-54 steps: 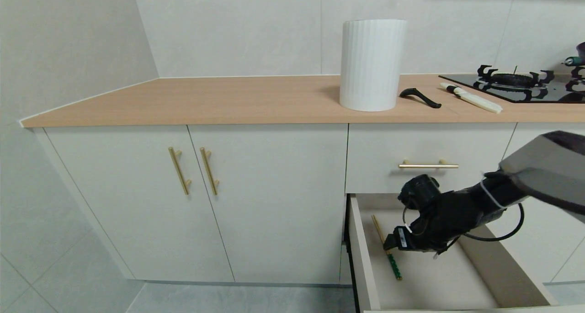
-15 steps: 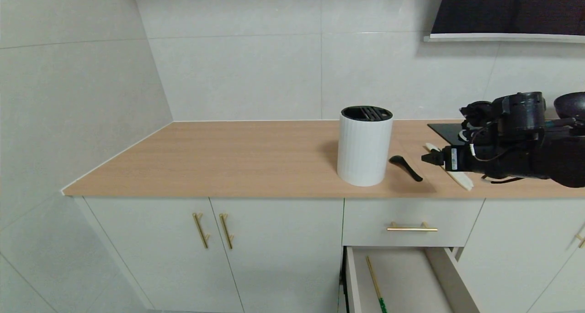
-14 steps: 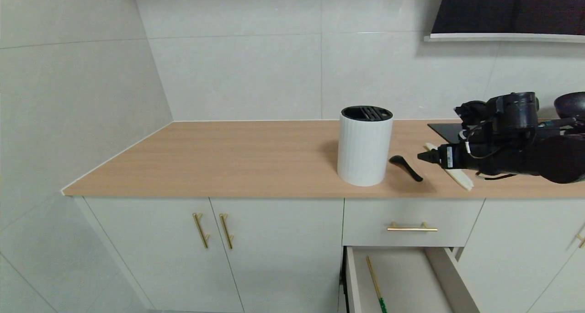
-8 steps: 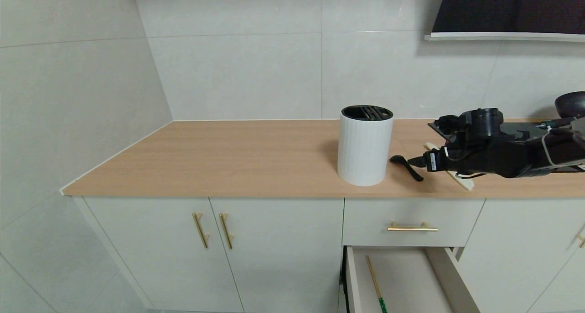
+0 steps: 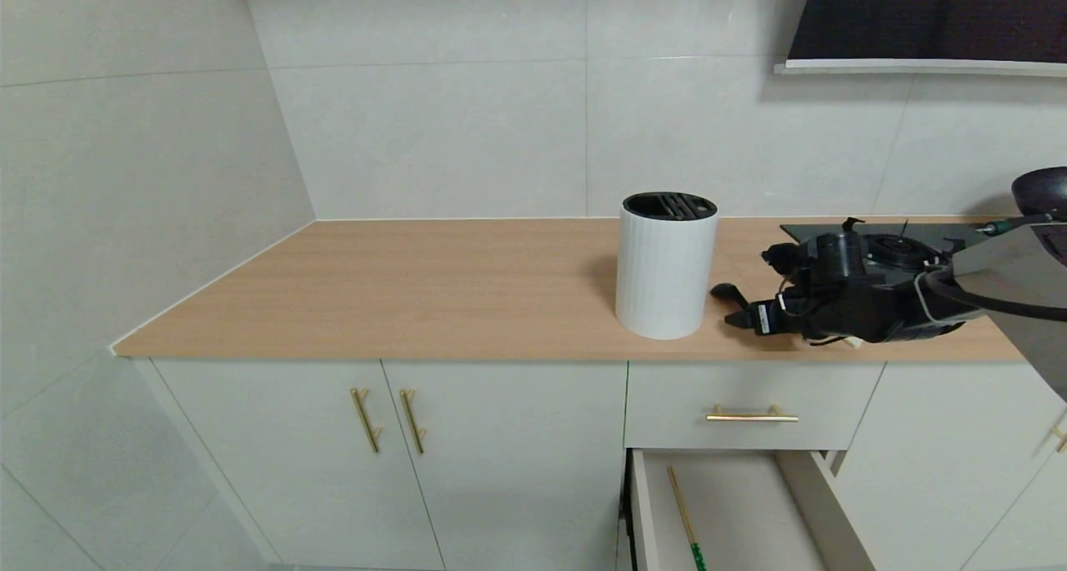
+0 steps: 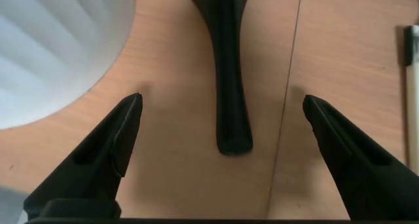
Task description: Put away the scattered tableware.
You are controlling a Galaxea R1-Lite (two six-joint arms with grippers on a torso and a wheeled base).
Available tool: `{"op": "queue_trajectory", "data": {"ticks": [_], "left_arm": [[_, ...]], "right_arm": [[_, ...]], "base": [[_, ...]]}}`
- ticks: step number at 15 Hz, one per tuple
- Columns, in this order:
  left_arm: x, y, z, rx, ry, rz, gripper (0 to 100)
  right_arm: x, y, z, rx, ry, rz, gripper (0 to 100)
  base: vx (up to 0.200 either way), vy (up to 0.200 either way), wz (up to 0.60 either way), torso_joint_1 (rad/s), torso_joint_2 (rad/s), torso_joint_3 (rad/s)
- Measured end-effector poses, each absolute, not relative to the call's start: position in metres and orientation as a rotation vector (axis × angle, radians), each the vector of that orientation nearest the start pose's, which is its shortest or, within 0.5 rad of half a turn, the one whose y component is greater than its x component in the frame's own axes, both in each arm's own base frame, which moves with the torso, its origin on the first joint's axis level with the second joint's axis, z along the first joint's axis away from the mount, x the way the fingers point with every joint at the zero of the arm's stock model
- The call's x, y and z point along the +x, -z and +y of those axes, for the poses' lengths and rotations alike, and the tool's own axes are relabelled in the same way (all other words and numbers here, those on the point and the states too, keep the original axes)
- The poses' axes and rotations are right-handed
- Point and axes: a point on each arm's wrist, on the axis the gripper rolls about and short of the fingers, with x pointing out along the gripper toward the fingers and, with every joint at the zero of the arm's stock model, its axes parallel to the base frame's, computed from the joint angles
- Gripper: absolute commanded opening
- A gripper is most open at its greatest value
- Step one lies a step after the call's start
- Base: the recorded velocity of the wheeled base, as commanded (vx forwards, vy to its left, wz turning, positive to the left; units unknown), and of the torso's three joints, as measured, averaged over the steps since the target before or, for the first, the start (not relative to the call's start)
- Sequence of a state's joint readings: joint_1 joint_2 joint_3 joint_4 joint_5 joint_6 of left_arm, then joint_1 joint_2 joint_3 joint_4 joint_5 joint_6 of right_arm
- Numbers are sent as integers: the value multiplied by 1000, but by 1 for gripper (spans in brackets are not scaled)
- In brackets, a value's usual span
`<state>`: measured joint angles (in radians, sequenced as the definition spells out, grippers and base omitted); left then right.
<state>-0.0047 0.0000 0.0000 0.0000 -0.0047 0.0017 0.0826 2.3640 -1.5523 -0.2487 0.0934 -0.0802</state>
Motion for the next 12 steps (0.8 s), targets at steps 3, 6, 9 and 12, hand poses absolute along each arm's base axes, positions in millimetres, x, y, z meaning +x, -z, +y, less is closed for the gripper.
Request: {"op": "queue_trajectory", "data": {"ticks": [3,6,9,12], "left_arm": [[-23,-75,0,2,10,0,100],[-23,-75,0,2,9,0,100],[-23,-75,0,2,9,0,100],[-23,-75,0,2,9,0,100]], "right_arm": [[480,-76,42,-54,-184,553,0],[484,-73,43,-46,-181,550,0],[486,-69,43,-48,-181,544,0],[486,-71,43,-29,-168,542,0]], "base": [[0,0,0,0,0,0],[0,0,0,0,0,0],[0,0,0,0,0,0],[0,0,0,0,0,0]]}}
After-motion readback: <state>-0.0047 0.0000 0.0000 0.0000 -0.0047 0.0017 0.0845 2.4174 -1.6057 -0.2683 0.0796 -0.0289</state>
